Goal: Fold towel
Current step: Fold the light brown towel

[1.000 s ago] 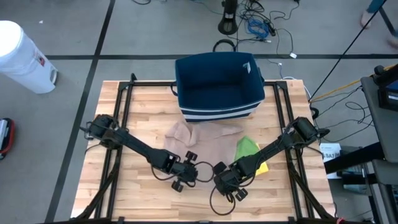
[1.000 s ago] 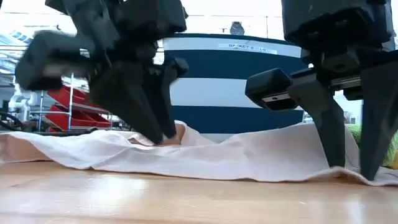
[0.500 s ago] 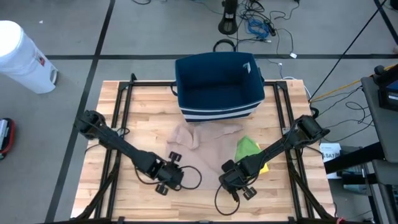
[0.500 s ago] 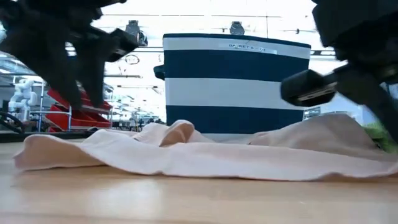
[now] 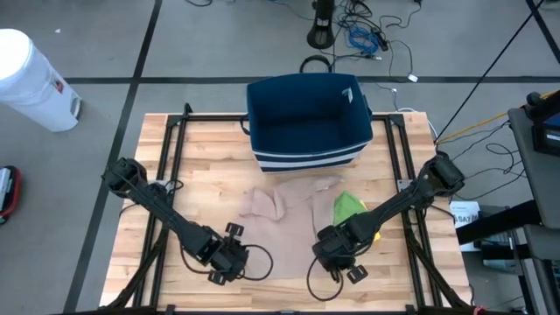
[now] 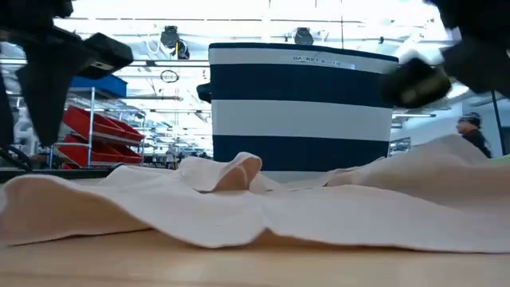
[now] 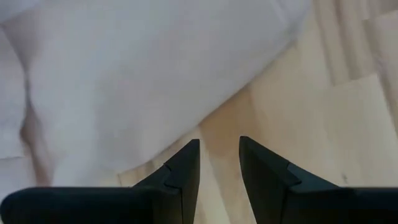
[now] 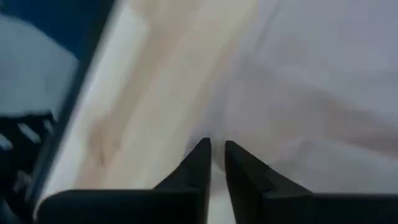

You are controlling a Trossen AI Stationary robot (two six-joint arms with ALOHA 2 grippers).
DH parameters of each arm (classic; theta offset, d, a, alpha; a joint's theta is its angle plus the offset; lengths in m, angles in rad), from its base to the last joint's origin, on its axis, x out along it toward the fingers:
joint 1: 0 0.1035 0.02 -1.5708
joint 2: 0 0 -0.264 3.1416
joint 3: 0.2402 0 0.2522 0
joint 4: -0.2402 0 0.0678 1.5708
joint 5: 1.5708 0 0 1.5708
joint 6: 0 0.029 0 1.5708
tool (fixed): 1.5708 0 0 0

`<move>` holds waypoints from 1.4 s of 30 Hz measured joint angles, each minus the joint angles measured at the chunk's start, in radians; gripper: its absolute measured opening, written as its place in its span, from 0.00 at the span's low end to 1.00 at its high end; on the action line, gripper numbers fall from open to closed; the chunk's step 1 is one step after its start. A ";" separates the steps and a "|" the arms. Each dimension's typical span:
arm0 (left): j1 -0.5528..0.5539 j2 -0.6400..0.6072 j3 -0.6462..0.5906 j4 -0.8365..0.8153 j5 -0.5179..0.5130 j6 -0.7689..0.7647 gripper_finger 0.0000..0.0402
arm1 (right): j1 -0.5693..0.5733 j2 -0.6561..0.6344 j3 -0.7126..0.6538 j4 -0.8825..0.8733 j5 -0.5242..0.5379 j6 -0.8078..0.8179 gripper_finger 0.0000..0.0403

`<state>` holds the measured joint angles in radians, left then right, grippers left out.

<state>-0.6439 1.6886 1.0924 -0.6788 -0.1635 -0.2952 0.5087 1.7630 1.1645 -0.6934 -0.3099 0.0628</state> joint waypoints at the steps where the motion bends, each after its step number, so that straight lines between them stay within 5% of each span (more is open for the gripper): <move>1: -0.005 0.000 0.000 0.003 0.000 -0.008 0.30 | 0.000 -0.021 0.001 0.024 0.015 0.001 0.11; 7: -0.021 0.000 0.000 0.041 -0.012 -0.040 0.30 | 0.000 -0.080 0.003 0.252 0.183 -0.092 0.27; 13: -0.041 -0.001 -0.032 0.129 -0.016 -0.088 0.30 | -0.026 -0.011 0.003 0.499 0.174 -0.230 0.36; 24: -0.106 -0.001 -0.182 0.349 -0.155 -0.167 0.30 | -0.091 0.122 0.003 0.666 0.179 -0.318 0.34; 42: -0.063 0.000 -0.283 0.466 -0.279 0.026 0.30 | -0.181 0.233 0.002 0.929 0.105 -0.337 0.33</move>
<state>-0.7073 1.6890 0.8089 -0.2123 -0.4424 -0.2689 0.3274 1.9957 1.1667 0.2357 -0.2050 -0.2745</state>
